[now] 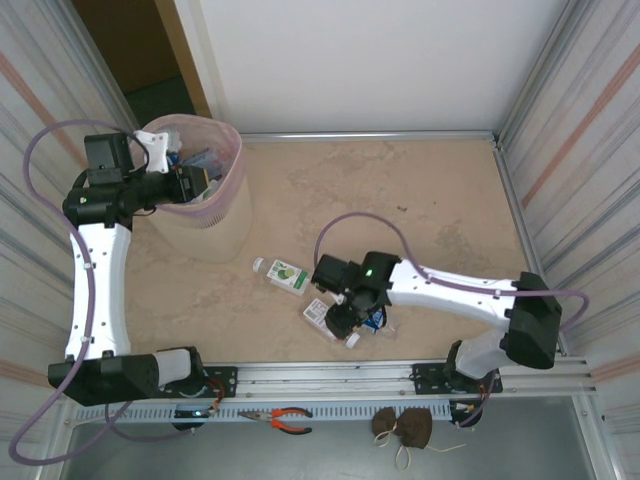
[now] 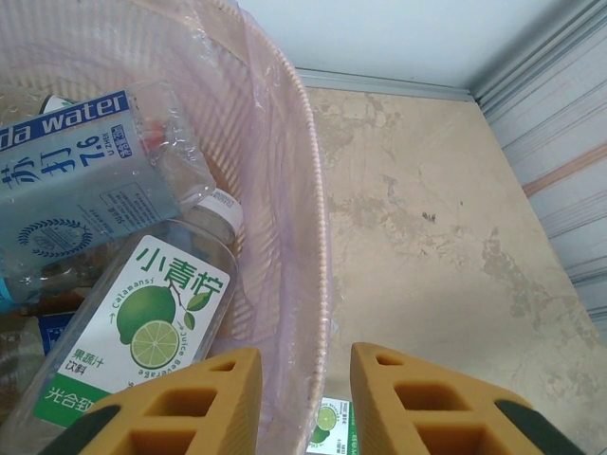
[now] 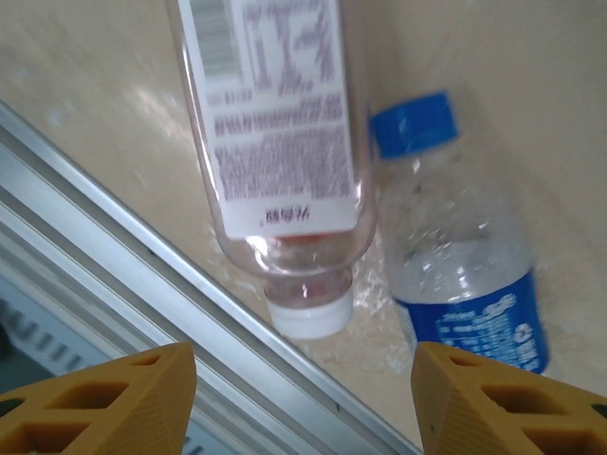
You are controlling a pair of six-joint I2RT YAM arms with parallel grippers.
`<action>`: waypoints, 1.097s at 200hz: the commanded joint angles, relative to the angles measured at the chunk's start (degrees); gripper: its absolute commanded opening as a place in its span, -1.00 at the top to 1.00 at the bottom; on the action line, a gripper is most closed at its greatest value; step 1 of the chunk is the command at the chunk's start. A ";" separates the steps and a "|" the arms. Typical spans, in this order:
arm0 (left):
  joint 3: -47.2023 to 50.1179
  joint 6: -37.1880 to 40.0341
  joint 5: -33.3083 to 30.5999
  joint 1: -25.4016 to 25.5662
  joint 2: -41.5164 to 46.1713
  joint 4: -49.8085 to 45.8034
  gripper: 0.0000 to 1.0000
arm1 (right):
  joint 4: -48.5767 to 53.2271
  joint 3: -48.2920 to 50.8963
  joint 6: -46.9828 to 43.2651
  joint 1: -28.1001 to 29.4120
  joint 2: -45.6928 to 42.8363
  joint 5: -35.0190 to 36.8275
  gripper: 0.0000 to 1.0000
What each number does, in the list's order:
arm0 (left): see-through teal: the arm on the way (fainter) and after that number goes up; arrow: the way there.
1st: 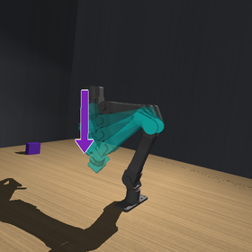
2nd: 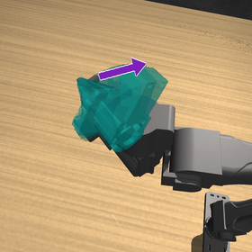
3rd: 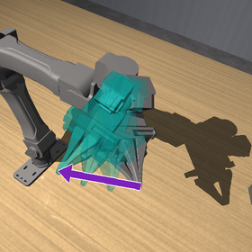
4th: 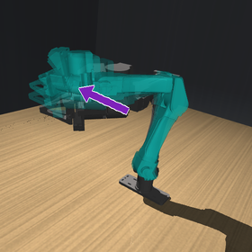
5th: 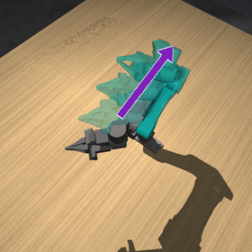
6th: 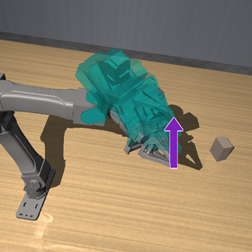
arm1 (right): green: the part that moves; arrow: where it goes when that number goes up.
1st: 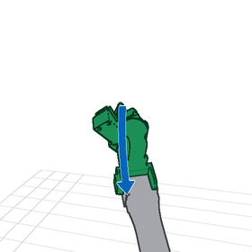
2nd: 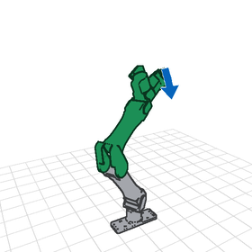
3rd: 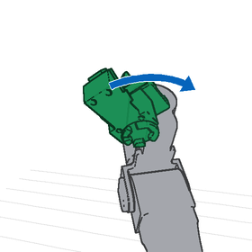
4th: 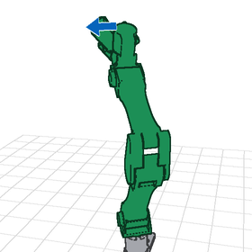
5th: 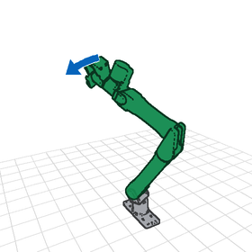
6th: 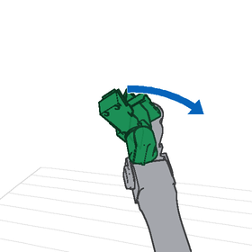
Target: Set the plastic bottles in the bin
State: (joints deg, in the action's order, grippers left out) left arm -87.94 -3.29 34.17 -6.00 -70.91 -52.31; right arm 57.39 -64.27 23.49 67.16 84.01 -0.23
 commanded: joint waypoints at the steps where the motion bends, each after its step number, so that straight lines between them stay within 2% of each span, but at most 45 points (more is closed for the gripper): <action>1: 0.68 -0.98 1.84 0.02 1.78 1.53 0.39 | 1.62 1.72 1.71 2.74 1.59 3.80 -0.22; 42: 1.09 -1.27 2.14 0.00 1.77 1.87 0.39 | -2.11 3.20 1.61 7.03 5.95 5.30 -0.23; 125: 1.80 -1.61 2.21 0.02 1.67 2.62 0.39 | -5.99 6.23 3.70 9.70 12.83 7.66 -0.19; 179: 1.44 -2.25 2.56 -0.02 1.61 3.25 0.39 | -8.38 8.00 4.83 10.28 14.23 9.02 0.01; 219: 1.45 -2.85 2.87 0.02 1.89 3.50 0.39 | -7.81 8.05 5.37 10.88 11.67 9.46 0.19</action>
State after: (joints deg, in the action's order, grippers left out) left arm -86.43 -5.02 35.40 -6.00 -70.78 -49.67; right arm 49.01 -56.71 27.18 77.25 97.47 7.79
